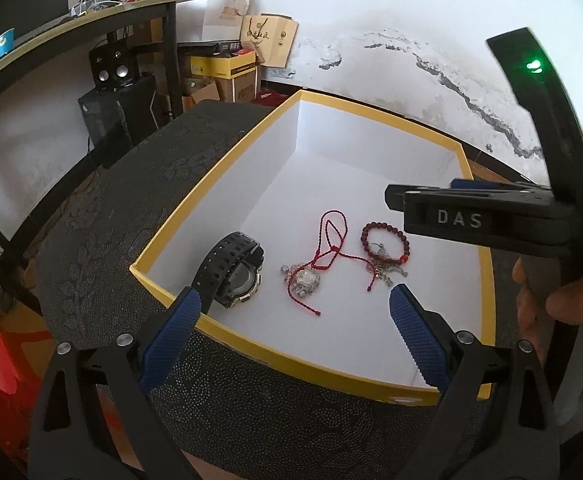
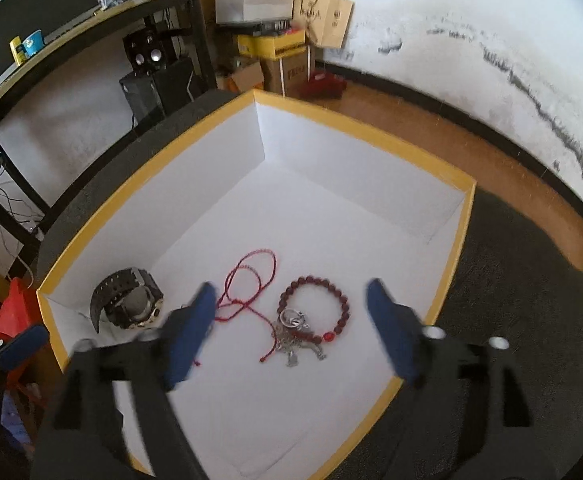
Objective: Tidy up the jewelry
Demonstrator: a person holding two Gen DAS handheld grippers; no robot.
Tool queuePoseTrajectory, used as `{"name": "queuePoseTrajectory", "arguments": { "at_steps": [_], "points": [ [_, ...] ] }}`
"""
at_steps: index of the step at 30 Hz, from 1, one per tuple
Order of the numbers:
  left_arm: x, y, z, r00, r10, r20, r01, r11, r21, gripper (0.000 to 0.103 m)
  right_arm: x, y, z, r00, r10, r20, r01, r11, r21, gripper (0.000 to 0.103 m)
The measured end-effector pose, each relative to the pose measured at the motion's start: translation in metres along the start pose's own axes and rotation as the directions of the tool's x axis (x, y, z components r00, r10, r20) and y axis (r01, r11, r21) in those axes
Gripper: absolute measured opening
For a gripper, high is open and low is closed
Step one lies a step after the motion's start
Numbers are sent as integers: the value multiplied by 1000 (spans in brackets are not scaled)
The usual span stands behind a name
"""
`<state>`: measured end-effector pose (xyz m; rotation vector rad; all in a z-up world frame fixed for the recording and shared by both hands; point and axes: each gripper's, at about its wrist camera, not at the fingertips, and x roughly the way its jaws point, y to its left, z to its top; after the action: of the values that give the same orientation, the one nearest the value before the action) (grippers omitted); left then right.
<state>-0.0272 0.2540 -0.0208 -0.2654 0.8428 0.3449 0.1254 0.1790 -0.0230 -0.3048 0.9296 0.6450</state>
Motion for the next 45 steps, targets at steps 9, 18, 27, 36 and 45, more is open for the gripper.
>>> {"name": "queuePoseTrajectory", "arguments": {
  "at_steps": [9, 18, 27, 36, 45],
  "points": [
    [-9, -10, 3, 999, -16, 40, 16, 1000, 18, 93, -40, -29, -11, 1000, -6, 18, 5, 996, 84, 81],
    [-23, -50, 3, 993, -98, 57, 95, 993, 65, 93, -133, -103, -86, 985, -149, 86, 124, 960, 253, 82],
    [-46, -130, -19, 976, -208, 58, 191, 957, 217, 93, -223, -179, -203, 938, -339, 66, 284, 866, 412, 88],
    [-58, -192, -50, 954, -298, -9, 287, 907, 308, 93, -251, -242, -288, 909, -415, 39, 336, 786, 520, 89],
    [-49, -220, -59, 956, -291, -27, 283, 897, 340, 94, -239, -248, -294, 922, -384, 52, 309, 810, 498, 94]
  ]
}}
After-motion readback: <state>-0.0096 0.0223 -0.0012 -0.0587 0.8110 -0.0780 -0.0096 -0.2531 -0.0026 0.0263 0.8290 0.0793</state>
